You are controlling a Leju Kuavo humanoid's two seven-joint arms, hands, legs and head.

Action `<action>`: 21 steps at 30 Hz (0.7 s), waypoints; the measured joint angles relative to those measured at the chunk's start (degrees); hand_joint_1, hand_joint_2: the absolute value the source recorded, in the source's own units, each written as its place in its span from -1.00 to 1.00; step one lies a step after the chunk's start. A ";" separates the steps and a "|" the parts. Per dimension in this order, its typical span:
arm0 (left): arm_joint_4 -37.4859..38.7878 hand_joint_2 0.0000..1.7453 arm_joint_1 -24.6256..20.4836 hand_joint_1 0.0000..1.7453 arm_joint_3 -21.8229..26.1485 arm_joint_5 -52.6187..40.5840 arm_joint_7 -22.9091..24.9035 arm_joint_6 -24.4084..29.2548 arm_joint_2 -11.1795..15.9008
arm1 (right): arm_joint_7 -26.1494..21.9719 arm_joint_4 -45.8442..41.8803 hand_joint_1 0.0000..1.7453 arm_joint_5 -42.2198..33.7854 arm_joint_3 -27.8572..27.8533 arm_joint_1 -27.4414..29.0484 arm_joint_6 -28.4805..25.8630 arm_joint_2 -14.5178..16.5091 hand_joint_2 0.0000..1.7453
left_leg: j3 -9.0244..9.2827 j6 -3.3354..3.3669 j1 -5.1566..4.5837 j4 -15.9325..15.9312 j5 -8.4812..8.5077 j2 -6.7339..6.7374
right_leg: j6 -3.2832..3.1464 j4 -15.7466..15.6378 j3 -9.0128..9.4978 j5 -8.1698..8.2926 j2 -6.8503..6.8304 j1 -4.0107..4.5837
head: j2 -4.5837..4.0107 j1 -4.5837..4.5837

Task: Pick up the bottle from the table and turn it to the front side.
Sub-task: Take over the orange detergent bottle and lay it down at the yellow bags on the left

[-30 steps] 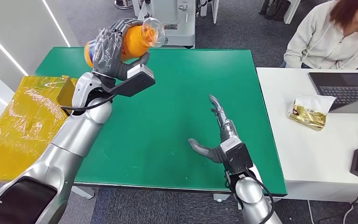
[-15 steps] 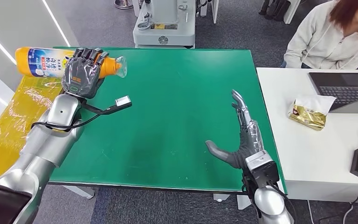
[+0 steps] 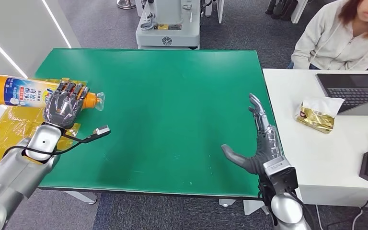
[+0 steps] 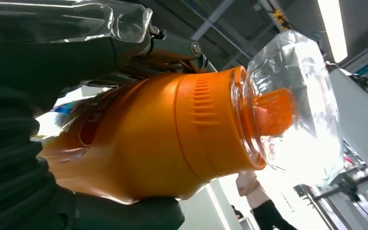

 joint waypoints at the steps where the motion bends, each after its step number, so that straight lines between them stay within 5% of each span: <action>1: -0.27 1.00 0.67 1.00 -0.03 0.00 -0.50 -0.14 0.58 | 0.00 -0.01 -1.00 0.00 -0.15 0.04 0.02 0.00 1.00 | 0.00 0.00 0.00 0.00 0.00 -0.01 | -0.01 0.00 0.00 -0.01 -0.01 0.00 | 0.00 0.01; 11: -0.43 1.00 6.85 1.00 1.34 0.00 -7.65 -1.00 3.35 | 0.34 -0.82 -1.00 -0.01 -1.36 0.61 1.73 0.02 1.00 | -0.03 0.00 -0.02 0.00 0.00 -0.02 | -0.02 -0.01 0.01 -0.01 -0.02 -0.01 | 0.00 0.02; 21: 4.43 1.00 9.06 1.00 6.58 1.16 -12.40 -3.44 1.91 | 0.43 -0.85 -1.00 -0.04 -1.52 0.34 3.12 0.02 1.00 | -0.02 0.00 0.00 0.00 0.00 -0.02 | -0.02 -0.01 0.01 -0.01 -0.03 0.00 | 0.00 0.02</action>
